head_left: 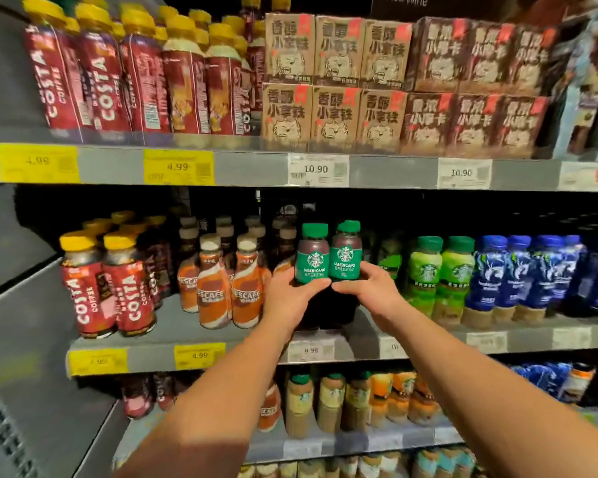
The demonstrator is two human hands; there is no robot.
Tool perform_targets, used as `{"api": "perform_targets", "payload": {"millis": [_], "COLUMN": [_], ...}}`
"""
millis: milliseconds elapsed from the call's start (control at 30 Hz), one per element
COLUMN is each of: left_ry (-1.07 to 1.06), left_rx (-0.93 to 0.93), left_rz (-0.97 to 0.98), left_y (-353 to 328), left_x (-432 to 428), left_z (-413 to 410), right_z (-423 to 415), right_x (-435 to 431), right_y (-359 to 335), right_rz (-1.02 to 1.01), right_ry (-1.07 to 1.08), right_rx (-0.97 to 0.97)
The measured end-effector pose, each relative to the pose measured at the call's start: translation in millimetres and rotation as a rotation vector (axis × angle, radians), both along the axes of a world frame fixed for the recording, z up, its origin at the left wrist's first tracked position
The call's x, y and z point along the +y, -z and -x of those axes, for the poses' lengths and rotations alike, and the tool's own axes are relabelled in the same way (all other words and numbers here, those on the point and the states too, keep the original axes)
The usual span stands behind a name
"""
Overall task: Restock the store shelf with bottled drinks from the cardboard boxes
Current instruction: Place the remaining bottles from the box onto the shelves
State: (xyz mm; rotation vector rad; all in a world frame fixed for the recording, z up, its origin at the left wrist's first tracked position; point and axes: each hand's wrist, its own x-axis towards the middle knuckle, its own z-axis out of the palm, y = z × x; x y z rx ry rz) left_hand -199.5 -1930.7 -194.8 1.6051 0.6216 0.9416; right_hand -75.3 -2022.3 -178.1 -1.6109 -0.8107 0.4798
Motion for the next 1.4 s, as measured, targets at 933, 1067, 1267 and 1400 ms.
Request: {"api": "perform_targets", "payload": {"millis": [933,1067,1267,1400], "left_ry": [-0.635,-0.605,-0.431,-0.342], "left_rx": [0.302,0.377,0.815,1.069], "left_rz": [-0.212,-0.239,-0.614,-0.731], "left_y": [54,50,28,15], "left_x": [-8,-10,-12,-22], "left_z": [11,23,56,71], "right_z": [19,28,40,54], "right_x": [36,34,14,1], "right_y": [50,49,32,18], "right_rz": [0.065,0.225,0.48,0.649], "right_ry": [-0.038,-0.018,0.072,-0.104], "right_rx": [-0.07,-0.267,-0.77,-1.067]}}
